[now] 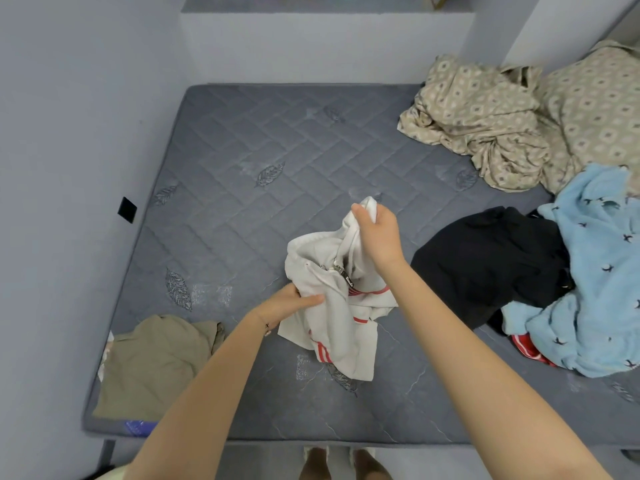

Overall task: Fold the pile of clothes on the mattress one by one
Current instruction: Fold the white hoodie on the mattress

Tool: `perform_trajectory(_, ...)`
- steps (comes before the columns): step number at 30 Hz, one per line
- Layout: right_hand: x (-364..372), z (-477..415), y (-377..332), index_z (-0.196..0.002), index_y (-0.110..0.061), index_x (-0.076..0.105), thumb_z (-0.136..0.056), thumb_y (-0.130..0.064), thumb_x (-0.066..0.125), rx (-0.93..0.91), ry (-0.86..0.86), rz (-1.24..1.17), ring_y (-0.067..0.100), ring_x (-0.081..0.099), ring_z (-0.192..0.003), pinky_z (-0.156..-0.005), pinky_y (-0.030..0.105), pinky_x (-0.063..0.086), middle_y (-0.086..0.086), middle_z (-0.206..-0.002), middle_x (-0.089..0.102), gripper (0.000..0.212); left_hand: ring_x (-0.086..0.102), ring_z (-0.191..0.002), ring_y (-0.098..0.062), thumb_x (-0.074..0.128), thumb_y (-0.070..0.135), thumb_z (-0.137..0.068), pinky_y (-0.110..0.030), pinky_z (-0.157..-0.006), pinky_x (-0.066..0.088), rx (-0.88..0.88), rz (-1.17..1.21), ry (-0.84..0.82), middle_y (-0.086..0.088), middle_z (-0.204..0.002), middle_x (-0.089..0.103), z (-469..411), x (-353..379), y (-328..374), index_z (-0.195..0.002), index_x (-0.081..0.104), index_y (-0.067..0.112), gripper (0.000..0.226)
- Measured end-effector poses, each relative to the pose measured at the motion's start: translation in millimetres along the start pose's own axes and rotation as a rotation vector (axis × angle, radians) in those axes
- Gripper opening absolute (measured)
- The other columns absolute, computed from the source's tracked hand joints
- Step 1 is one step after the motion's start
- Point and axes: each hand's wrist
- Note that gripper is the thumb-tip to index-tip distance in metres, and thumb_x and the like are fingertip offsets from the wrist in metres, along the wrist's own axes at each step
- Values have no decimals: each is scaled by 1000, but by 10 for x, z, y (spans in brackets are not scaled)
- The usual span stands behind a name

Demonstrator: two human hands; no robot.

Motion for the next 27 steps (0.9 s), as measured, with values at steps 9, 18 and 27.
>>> perform_trajectory(9, -151, 11, 32, -67, -25, 32, -101, -32, 44, -4, -90, 158, 2, 35, -62, -60, 19, 30, -11, -68, 35, 37, 63, -89, -17, 69, 19, -88, -26, -72, 50, 239, 8, 555, -2, -90, 69, 55, -171, 315, -98, 67, 9, 14)
perform_trajectory(18, -345, 145, -154, -106, -11, 64, -69, -52, 79, 189, -447, 406, 12, 60, -92, -83, 29, 50, -3, -101, 63, 58, 47, -63, -6, 67, 15, -88, -13, -56, 40, 475, -54, 741, 0, -70, 54, 410, -287, 712, -76, 61, 2, 18)
perform_trajectory(27, -393, 473, 32, -130, -10, 52, -70, -22, 85, 432, -563, 559, 21, 55, -113, -91, 32, 50, 4, -130, 56, 69, 38, -54, -1, 68, 19, -87, -15, -52, 34, 640, -52, 724, 1, -64, 40, 775, -289, 1184, -69, 49, 8, 28)
Point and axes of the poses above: each hand's wrist, its own z-axis away from the middle knuckle, its own x-axis out of the palm, y = z × x
